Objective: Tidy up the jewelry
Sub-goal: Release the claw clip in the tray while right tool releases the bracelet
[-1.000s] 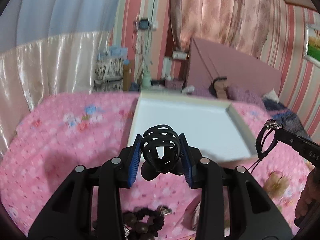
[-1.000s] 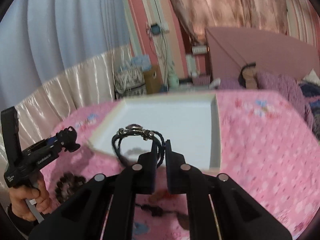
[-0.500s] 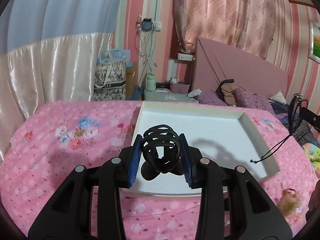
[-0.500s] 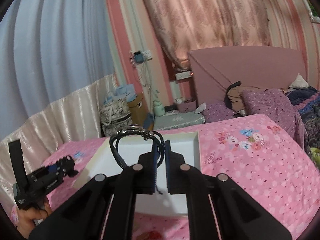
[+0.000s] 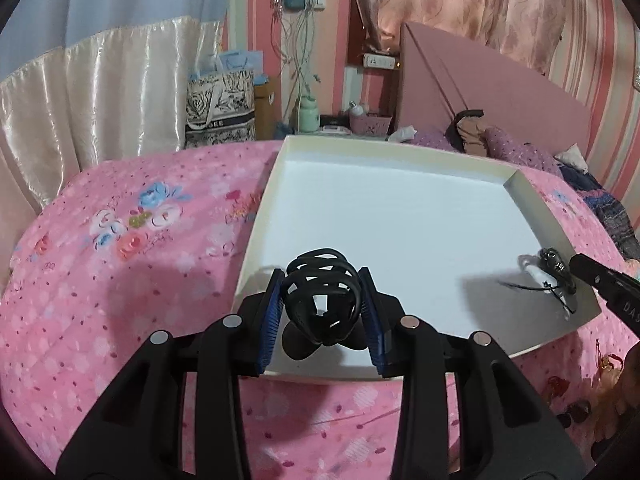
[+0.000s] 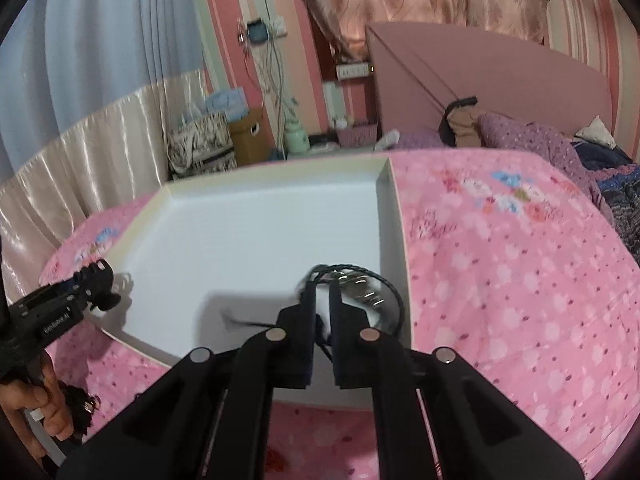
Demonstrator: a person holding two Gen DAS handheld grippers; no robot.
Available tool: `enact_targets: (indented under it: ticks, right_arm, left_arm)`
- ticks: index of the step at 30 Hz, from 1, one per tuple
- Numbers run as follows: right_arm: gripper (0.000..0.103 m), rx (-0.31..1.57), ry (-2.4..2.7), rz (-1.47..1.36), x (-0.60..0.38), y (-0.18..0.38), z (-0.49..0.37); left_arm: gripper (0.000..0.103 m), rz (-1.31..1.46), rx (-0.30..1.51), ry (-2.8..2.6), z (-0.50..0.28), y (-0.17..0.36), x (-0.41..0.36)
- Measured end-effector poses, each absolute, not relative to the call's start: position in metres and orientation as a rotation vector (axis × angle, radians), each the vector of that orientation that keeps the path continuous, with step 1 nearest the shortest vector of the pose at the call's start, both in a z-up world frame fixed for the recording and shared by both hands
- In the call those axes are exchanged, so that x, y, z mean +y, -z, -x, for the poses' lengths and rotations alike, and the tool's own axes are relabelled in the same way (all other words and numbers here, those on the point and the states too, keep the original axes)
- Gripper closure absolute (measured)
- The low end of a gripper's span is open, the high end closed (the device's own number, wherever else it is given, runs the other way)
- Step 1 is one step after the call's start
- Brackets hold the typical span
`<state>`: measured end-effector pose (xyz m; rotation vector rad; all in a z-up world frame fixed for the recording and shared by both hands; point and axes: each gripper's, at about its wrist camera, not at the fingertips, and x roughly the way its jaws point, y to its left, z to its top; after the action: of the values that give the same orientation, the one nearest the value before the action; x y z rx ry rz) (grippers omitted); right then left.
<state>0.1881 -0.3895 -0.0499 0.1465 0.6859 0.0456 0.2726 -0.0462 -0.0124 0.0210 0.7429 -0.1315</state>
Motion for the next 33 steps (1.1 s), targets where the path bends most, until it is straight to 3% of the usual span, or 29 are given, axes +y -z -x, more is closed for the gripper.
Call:
enact_targets:
  ticks: [4, 20, 24, 26, 27, 30, 33]
  right_arm:
    - [0.097, 0.702, -0.048, -0.163, -0.393, 0.053, -0.187]
    - [0.094, 0.768, -0.089, -0.174, -0.394, 0.059, -0.183]
    - [0.093, 0.723, -0.110, -0.183, -0.397, 0.045, -0.173]
    - [0.072, 0.706, -0.120, -0.178, -0.397, 0.035, -0.167]
    - [0.054, 0.703, -0.133, -0.170, -0.397, 0.031, -0.164]
    - [0.052, 0.674, -0.157, -0.136, -0.390, 0.015, -0.153]
    - [0.052, 0.678, -0.178, -0.138, -0.389, 0.006, -0.139]
  left_arm:
    - [0.068, -0.069, 0.835, 0.133, -0.277, 0.031, -0.056]
    - [0.065, -0.068, 0.848, 0.140, -0.252, 0.033, -0.059]
    - [0.043, -0.038, 0.797, 0.111, -0.254, 0.027, -0.057]
    - [0.034, -0.014, 0.739, 0.083, -0.253, 0.019, -0.054]
    - [0.031, -0.003, 0.724, 0.079, -0.252, 0.016, -0.052]
    - [0.026, 0.010, 0.692, 0.081, -0.250, -0.004, -0.049]
    - [0.009, 0.012, 0.636, 0.033, -0.231, -0.027, -0.045]
